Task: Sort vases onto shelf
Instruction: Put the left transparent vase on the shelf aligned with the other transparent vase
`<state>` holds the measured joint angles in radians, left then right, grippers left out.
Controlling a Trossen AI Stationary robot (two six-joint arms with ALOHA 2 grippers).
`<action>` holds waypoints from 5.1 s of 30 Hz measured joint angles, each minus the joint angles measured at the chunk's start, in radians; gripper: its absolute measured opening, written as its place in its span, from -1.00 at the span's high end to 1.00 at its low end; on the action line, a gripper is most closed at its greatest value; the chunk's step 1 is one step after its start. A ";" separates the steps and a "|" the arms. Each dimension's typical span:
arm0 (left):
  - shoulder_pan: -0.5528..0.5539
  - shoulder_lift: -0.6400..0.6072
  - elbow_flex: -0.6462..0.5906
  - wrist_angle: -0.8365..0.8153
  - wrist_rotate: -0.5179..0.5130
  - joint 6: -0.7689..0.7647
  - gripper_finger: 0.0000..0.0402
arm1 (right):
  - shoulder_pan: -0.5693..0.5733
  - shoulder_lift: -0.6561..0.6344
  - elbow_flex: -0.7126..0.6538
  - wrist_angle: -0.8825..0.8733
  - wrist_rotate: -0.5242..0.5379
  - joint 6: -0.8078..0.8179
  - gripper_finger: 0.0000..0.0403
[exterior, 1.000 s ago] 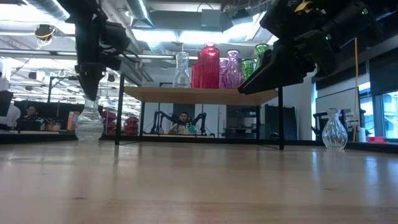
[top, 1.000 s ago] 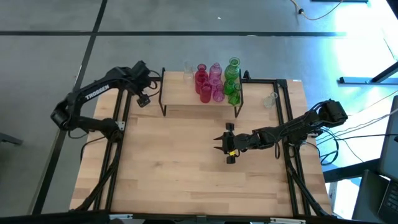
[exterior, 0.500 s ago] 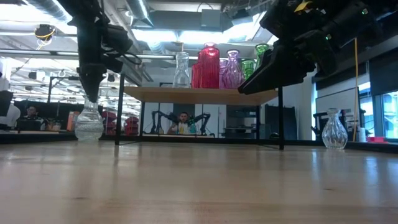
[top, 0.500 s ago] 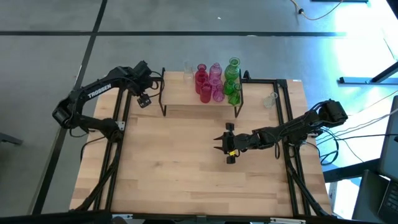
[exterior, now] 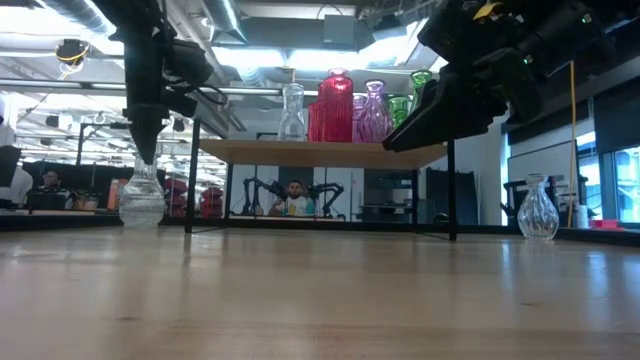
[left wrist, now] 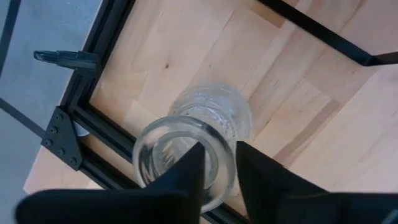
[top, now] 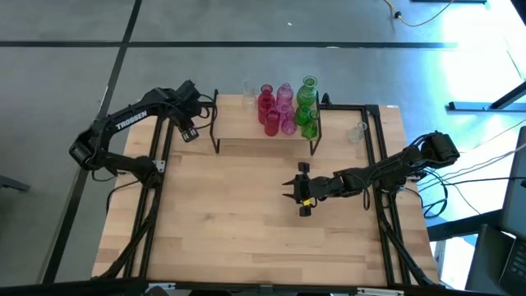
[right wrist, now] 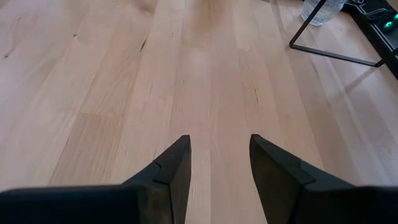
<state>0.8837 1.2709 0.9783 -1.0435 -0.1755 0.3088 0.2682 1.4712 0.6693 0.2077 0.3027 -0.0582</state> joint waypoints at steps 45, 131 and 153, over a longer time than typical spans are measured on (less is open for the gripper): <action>-0.320 -0.205 0.442 -0.130 -0.338 -0.040 0.86 | 0.000 0.000 0.000 0.006 0.003 0.000 0.27; -0.636 0.308 0.723 0.119 -0.360 0.169 0.33 | 0.000 0.000 0.000 -0.008 0.002 0.001 0.27; -0.799 0.246 0.185 0.422 -0.461 -0.375 0.33 | 0.000 0.000 0.000 -0.025 0.000 0.053 0.27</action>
<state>0.0849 1.5165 1.1637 -0.6214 -0.6363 -0.0665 0.2682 1.4715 0.6697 0.1831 0.3031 -0.0048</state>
